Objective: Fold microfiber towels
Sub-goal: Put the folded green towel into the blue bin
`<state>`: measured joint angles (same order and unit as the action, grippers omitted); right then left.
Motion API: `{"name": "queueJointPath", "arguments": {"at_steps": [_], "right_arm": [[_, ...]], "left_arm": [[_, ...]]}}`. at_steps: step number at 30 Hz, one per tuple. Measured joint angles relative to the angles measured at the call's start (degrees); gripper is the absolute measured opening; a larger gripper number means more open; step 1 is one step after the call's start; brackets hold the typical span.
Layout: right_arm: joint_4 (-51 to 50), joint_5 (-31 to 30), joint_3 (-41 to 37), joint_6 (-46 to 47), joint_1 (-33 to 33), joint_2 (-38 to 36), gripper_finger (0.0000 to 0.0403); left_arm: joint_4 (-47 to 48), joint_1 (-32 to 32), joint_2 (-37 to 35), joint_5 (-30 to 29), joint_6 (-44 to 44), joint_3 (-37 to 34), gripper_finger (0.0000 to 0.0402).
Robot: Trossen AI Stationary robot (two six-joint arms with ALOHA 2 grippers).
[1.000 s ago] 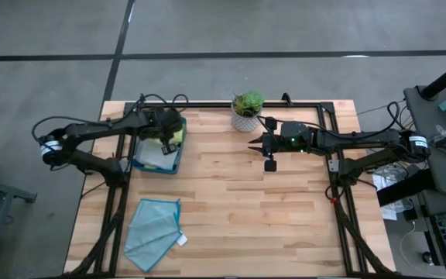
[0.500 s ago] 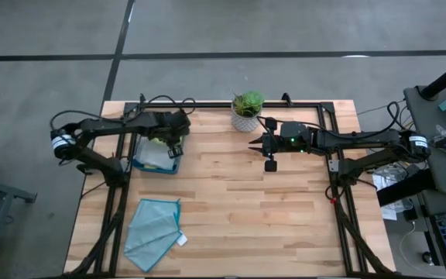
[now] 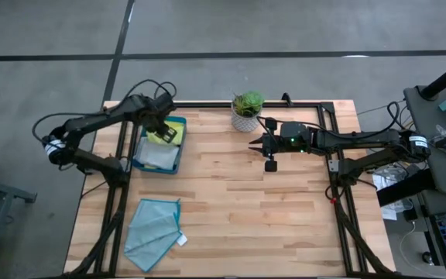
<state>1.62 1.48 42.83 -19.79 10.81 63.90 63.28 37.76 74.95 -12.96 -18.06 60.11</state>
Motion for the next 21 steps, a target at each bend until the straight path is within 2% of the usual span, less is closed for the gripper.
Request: {"name": "queueJointPath", "arguments": {"at_steps": [4,8,13,21], "right_arm": [[-0.9,0.0,0.0,-0.4,0.0,0.0,0.0063],[-1.2,0.0,0.0,-0.5,0.0,0.0,0.0061],[-1.2,0.0,0.0,-0.8,0.0,0.0,0.0063],[-1.4,0.0,0.0,-0.8,0.0,0.0,0.0063]], "left_arm": [[0.2,3.1,0.7,-1.3,-2.7,-1.1,0.0168],[0.2,5.6,1.5,-1.3,-3.8,-2.6,0.0197],[-1.6,8.1,2.2,-3.4,-1.6,-2.6,0.0198],[-3.7,11.5,4.9,0.5,0.9,-2.6,0.0169]]}}
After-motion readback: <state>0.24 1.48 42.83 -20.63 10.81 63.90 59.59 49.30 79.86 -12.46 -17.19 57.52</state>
